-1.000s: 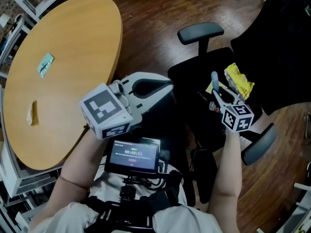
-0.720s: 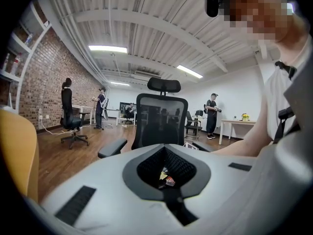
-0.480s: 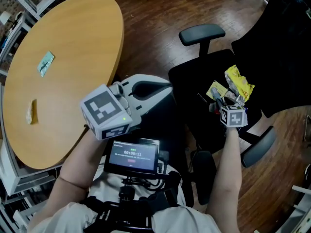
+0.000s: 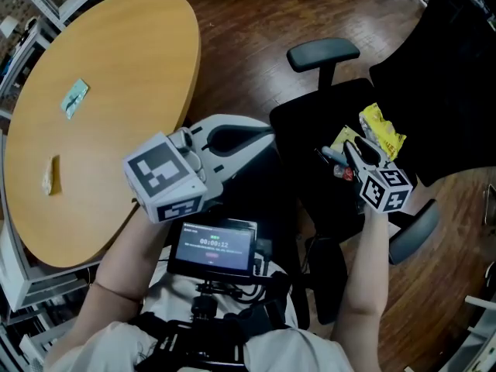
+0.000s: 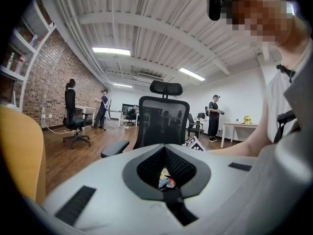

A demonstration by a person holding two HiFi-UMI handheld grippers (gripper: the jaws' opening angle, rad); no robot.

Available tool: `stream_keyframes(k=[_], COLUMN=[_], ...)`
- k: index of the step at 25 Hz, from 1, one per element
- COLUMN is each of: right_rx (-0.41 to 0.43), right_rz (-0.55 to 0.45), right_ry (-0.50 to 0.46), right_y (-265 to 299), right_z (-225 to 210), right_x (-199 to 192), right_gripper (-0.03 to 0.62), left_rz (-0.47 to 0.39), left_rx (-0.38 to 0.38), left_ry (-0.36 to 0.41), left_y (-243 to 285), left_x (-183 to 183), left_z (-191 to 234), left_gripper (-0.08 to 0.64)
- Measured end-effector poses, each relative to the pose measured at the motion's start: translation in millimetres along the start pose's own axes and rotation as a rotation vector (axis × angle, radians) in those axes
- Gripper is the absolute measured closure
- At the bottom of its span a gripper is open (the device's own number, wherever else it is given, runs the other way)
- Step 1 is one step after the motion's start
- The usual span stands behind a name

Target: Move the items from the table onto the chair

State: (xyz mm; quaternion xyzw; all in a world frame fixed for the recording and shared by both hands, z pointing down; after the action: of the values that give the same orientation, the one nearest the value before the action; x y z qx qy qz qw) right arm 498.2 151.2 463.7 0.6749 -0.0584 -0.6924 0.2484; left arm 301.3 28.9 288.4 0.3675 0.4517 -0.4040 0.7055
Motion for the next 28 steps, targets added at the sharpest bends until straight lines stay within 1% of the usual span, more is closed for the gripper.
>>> stream_keyframes(k=[1,3,5,7,9,12,14,17,20,23,28], right_rx=[0.037,0.103,0.177,0.274,0.383,0.533,0.615,0.731,0.842,0.935,1.06], right_rz=[-0.055,-0.176,-0.3,-0.413,-0.505,-0.59,-0.627,-0.668,-0.686,-0.671,-0.629], right_ry=[0.001,0.019,0.044,0.04,0.019,-0.017,-0.027,-0.033,-0.06,-0.092,-0.15], right_y=[1,0,-3,-7,-12,-20,-21,-14,-1,11,30], right_z=[11,34,59,89,124,176,209,255,304,350,421], right_x=[21,68,118,170,220,280,309,338,351,355,357], right_gripper=[0.467,0.541,0.574,0.574,0.574,0.574,0.574,0.574,0.574,0.574,0.574], left_rz=[-0.005,-0.016,-0.034,-0.064,-0.098,-0.126,-0.142,-0.177,-0.189,-0.19,-0.194], left_rx=[0.002,0.013,0.03,0.049,0.074,0.136,0.169,0.229,0.339,0.444,0.621], left_ry=[0.005,0.02,0.032,0.027,0.019,0.023,0.004,-0.014,0.013,0.025,-0.019], left_y=[-1,-6,-15,-29,-50,-82,-104,-140,-182,-223,-292], left_x=[1,5,13,25,39,53,58,59,53,43,19], left_z=[-2,-4,-5,-5,-6,-7,-6,2,16,26,42], left_gripper=[0.548,0.548,0.549,0.549,0.549,0.549,0.549,0.549,0.549,0.549,0.549])
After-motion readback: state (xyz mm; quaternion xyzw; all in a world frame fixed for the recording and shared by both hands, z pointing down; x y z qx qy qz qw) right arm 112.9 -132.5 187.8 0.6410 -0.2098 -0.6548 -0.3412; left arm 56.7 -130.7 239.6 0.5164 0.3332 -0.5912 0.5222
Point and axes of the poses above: the fingertips, and each gripper's own axes: y forward along the fingers, z to its left, x out of its top, the point moved 1 cm from there along -y, backward along the fingers, and after that the axes turned 14 degrees about -y, right-handed, at the moved point
